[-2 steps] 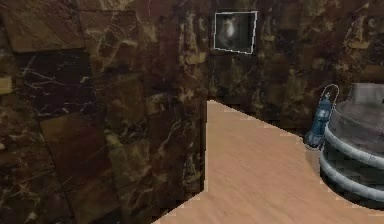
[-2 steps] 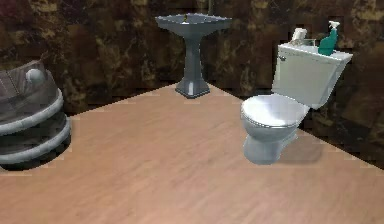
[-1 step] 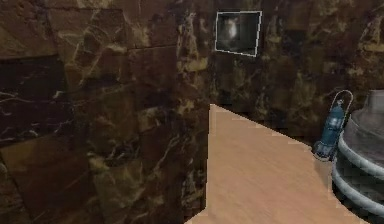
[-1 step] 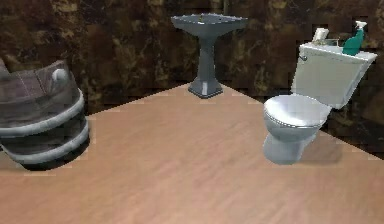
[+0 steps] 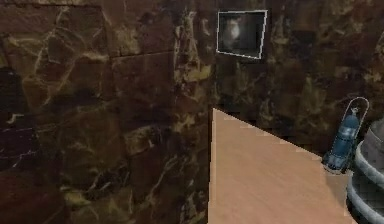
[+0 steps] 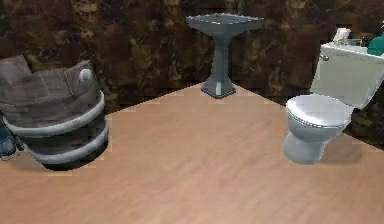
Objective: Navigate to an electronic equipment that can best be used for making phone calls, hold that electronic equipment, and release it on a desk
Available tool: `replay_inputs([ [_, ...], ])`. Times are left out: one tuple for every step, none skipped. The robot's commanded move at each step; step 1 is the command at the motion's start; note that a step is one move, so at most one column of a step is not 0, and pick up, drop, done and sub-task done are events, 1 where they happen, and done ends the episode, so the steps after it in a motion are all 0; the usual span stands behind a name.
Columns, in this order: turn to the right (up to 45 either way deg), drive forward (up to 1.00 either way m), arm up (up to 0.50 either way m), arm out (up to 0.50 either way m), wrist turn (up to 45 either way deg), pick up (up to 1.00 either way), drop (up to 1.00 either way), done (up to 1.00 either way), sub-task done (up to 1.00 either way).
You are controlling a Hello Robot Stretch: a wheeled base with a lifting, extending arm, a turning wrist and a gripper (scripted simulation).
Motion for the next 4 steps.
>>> replay_inputs([
  [39.0, 0.0, 0.0, 0.0, 0.0, 0.0, 0.0, 0.0, 0.0],
  [0.0, 0.75, 0.0, 0.0, 0.0, 0.0, 0.0, 0.0, 0.0],
  [-27.0, 0.0, 0.0, 0.0, 0.0, 0.0, 0.0, 0.0, 0.0],
  [0.0, 0.4, 0.0, 0.0, 0.0, 0.0, 0.0, 0.0, 0.0],
])
